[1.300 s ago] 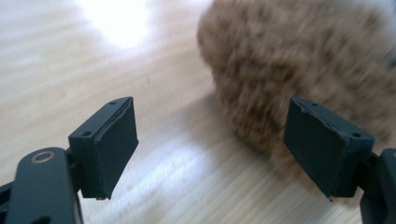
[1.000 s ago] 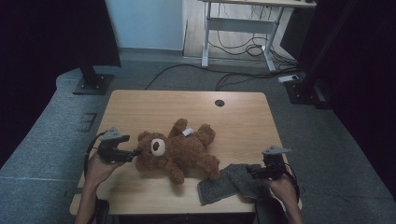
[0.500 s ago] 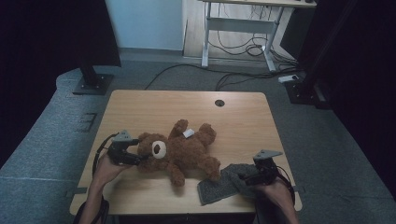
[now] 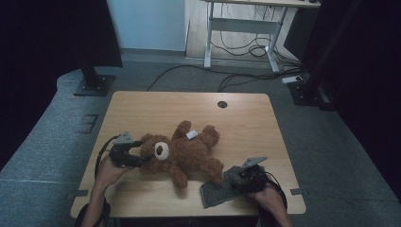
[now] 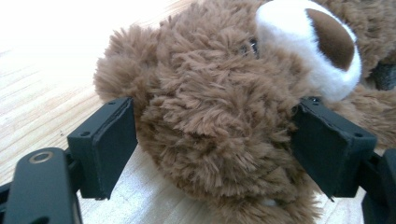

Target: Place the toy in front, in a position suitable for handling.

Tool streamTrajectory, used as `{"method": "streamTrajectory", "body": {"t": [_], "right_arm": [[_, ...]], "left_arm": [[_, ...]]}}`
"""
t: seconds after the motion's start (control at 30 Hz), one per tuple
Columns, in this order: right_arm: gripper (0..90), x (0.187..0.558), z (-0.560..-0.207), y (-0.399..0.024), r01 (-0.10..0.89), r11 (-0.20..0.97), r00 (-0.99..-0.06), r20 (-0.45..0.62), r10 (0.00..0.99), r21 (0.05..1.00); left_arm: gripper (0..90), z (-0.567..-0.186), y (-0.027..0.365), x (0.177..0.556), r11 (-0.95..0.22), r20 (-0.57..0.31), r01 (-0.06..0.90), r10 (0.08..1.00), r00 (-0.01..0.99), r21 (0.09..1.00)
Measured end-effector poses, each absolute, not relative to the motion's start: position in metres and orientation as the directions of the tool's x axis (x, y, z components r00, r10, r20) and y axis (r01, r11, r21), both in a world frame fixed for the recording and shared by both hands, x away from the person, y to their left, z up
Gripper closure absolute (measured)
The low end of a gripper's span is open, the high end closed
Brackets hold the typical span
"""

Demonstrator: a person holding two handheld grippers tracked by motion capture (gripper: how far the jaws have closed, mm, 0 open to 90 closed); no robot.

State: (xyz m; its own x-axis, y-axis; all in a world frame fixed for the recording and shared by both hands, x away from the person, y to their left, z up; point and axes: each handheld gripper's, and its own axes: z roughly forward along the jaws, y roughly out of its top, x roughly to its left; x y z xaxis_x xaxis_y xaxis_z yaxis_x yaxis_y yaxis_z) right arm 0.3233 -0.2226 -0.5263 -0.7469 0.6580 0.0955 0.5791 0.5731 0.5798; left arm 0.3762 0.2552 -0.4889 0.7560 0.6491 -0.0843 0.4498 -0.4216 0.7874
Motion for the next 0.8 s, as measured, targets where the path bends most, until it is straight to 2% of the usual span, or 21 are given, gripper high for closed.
{"method": "streamTrajectory", "body": {"t": [0.1,0.2,0.3,0.43,0.8], "right_arm": [[50.3,0.324,-0.529,-0.22,0.573,0.594,-0.749,0.066,0.659,0.565],[67.3,0.325,-0.527,-0.221,0.578,0.601,-0.741,0.048,0.67,0.552],[79.0,0.325,-0.526,-0.222,0.587,0.598,-0.74,0.063,0.67,0.545],[82.0,0.321,-0.523,-0.224,0.58,0.597,-0.74,0.053,0.67,0.554],[82.1,0.317,-0.49,-0.24,0.555,0.559,-0.733,0.044,0.679,0.616]], "left_arm": [[14.7,-0.484,0.254,0.374,-0.405,-0.108,0.44,0.625,0.773,0.801],[14.4,-0.485,0.245,0.374,-0.447,-0.079,0.434,0.62,0.781,0.782],[14.1,-0.49,0.242,0.376,-0.453,-0.081,0.442,0.622,0.779,0.774],[15.9,-0.493,0.244,0.376,-0.456,-0.081,0.443,0.621,0.78,0.772],[16.9,-0.494,0.244,0.376,-0.448,-0.079,0.436,0.622,0.779,0.781]]}}
